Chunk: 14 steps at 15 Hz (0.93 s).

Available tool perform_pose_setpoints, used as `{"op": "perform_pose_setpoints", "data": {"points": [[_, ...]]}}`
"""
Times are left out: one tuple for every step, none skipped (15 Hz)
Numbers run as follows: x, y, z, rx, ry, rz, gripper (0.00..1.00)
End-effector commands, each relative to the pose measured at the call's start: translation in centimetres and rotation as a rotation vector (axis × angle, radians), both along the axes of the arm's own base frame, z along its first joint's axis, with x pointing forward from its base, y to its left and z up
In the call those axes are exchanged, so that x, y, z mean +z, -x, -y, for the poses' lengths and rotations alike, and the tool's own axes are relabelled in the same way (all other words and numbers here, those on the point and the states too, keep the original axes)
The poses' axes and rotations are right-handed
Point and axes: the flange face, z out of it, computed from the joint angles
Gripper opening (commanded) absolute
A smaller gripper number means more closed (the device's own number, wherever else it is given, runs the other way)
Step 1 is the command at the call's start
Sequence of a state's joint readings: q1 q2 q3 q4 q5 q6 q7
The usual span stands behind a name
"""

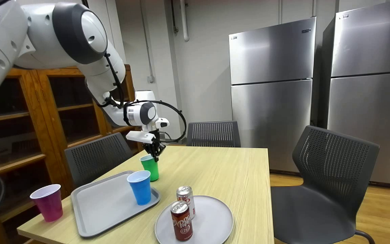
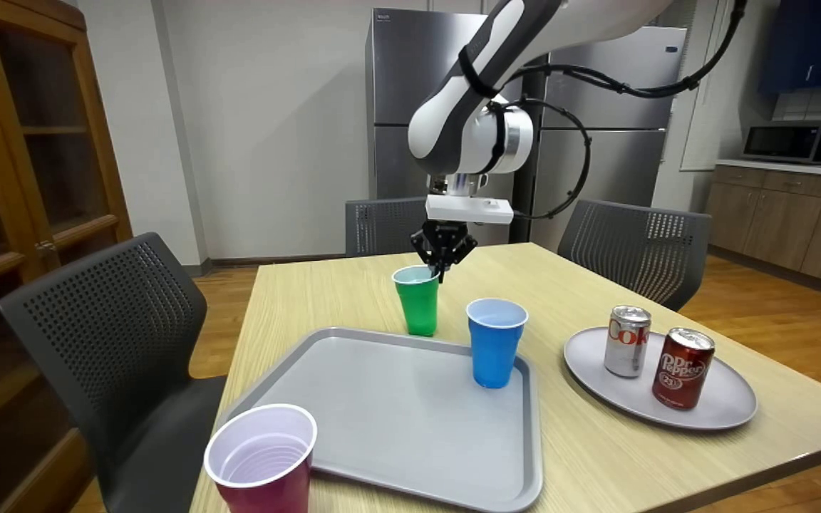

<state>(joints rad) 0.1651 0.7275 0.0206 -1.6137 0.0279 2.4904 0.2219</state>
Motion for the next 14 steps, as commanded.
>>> {"op": "perform_pose_setpoints", "data": {"points": [[0.8, -0.7, -0.2, -0.009, -0.010, 0.011, 0.38], [1.2, -0.6, -0.3, -0.004, -0.014, 0.020, 0.44], [1.6, -0.7, -0.3, 0.000, -0.016, 0.027, 0.52], [1.9, -0.7, -0.3, 0.001, -0.016, 0.033, 0.59], [2.2, -0.7, -0.3, 0.002, -0.016, 0.040, 0.67], [2.5, -0.8, -0.2, 0.002, -0.009, 0.049, 0.74], [2.8, -0.7, -0.2, 0.003, -0.008, 0.054, 0.83], [3.1, -0.6, -0.2, 0.004, -0.007, 0.059, 0.89], [3.4, -0.5, -0.2, 0.006, -0.007, 0.064, 0.98], [3.8, -0.4, -0.2, 0.007, -0.009, 0.068, 1.00], [4.1, -0.3, -0.3, 0.009, -0.010, 0.072, 1.00], [4.5, -0.1, -0.4, 0.014, -0.013, 0.074, 1.00], [4.7, 0.0, -0.5, 0.017, -0.013, 0.076, 1.00], [5.0, 0.3, -0.6, 0.022, -0.010, 0.073, 1.00]]}}
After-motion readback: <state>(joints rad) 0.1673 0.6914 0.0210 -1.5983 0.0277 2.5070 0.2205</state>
